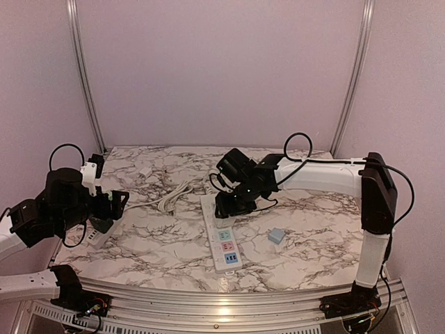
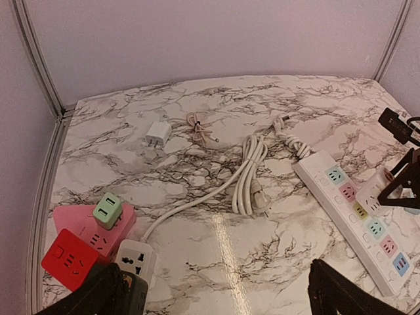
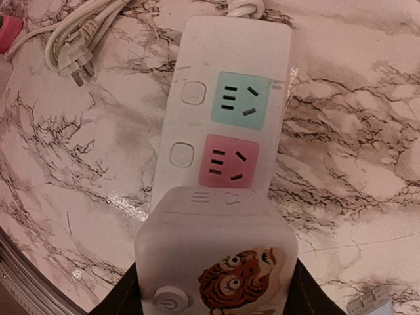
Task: Insert the plug
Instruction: Insert the plug into the socket slot.
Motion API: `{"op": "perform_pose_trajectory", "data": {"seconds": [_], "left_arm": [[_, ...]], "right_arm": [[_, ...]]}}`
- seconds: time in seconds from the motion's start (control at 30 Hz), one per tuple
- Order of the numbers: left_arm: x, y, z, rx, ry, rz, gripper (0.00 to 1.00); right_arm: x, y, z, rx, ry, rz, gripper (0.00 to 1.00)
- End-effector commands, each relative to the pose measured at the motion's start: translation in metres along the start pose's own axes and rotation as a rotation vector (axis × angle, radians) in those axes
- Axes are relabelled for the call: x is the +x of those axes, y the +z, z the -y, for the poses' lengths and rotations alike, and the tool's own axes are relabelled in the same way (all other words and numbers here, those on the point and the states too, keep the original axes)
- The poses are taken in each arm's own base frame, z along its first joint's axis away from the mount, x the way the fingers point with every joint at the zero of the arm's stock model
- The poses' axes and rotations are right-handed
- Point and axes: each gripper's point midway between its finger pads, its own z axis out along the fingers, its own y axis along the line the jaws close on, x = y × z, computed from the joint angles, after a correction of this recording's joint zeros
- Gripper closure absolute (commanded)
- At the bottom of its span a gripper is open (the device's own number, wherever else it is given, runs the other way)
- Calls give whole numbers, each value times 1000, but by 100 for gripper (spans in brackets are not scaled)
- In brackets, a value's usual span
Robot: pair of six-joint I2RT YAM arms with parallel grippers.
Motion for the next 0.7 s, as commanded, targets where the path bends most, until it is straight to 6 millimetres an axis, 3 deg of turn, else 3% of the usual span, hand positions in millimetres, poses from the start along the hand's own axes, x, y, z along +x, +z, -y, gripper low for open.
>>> {"op": "perform_pose_trajectory", "data": {"seconds": [0.0,0.43,0.67], "left_arm": [[-7,-3,-5,-14,-10,38,1],[-12,-10,-8,-14,-25,66,1],[-13,-11,-9,-17,-27,72,1]], "right_arm": [[29,18,30,100,68,-104,100],[35,15,28,111,86,-148,100],[30,12,14,110,59,-156,100]]}}
